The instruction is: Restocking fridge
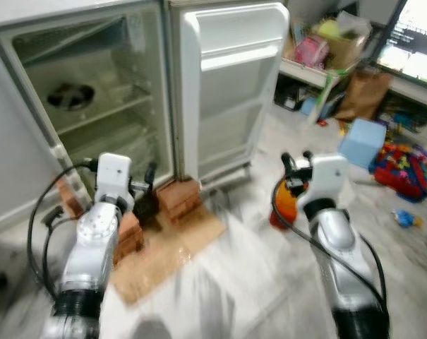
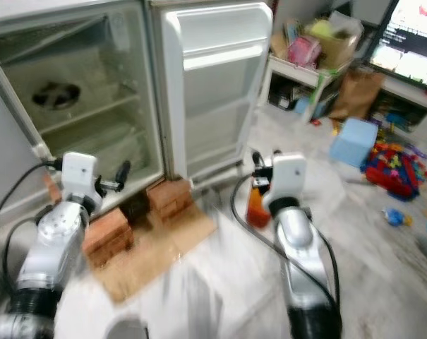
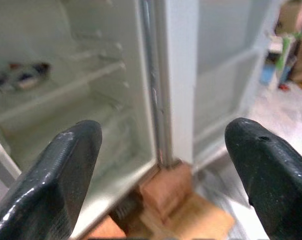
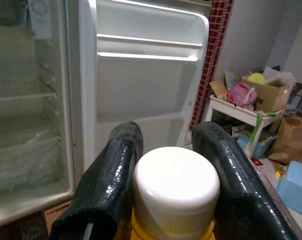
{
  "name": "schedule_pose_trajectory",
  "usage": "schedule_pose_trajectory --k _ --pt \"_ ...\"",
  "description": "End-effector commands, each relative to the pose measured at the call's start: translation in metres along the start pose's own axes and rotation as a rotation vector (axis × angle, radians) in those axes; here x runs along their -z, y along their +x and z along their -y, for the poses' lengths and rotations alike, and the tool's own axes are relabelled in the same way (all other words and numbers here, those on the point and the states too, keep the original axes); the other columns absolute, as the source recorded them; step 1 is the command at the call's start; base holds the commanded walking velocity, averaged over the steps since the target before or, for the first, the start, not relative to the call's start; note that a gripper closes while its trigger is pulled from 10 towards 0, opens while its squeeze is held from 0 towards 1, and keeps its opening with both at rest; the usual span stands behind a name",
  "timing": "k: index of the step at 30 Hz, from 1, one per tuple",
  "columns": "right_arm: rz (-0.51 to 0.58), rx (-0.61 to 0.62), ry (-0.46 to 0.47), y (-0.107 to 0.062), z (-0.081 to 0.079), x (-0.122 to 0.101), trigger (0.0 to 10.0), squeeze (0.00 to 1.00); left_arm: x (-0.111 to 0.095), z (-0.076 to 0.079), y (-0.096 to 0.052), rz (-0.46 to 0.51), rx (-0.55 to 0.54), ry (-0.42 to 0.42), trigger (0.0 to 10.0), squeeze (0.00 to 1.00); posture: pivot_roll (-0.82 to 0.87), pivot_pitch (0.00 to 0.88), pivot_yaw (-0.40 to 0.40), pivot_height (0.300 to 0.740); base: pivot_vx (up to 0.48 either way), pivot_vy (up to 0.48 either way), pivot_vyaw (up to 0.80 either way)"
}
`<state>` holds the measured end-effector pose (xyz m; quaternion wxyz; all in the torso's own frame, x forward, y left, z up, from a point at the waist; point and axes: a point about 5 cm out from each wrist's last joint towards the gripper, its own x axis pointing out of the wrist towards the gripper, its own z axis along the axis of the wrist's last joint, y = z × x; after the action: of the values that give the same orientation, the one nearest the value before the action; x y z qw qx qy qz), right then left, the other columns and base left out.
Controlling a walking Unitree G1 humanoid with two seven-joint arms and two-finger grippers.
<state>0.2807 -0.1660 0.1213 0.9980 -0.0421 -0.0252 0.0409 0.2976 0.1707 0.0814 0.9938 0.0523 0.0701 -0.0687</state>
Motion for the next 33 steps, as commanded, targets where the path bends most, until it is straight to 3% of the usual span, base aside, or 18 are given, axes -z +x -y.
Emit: schedule_pose_trajectory --k 1,17,21,33 --pt "0.046 -0.005 0.003 0.0050 0.0008 -0.0101 10.0 0.00 -0.0091 -0.0044 0.0043 0.027 -0.019 0.025 10.0 0.00 0.07 0.000 -0.061 0.740 0.480 0.000 0.00" --pt "0.072 -0.049 0.022 0.0094 -0.0028 -0.0151 10.0 0.00 -0.0039 -0.0029 0.0062 0.008 -0.046 0.028 10.0 0.00 0.07 0.000 -0.065 0.740 0.480 0.000 0.00" --pt "0.086 -0.089 -0.024 0.0107 -0.0064 -0.0173 10.0 0.00 -0.0024 -0.0031 0.0061 0.000 -0.062 0.037 10.0 0.00 0.07 0.000 -0.065 0.740 0.468 0.000 0.00" --pt "0.096 -0.112 -0.041 0.0129 -0.0083 -0.0187 10.0 0.00 -0.0015 -0.0030 0.0077 -0.016 -0.088 0.063 10.0 0.00 0.07 0.000 -0.065 0.740 0.440 -0.050 0.10"
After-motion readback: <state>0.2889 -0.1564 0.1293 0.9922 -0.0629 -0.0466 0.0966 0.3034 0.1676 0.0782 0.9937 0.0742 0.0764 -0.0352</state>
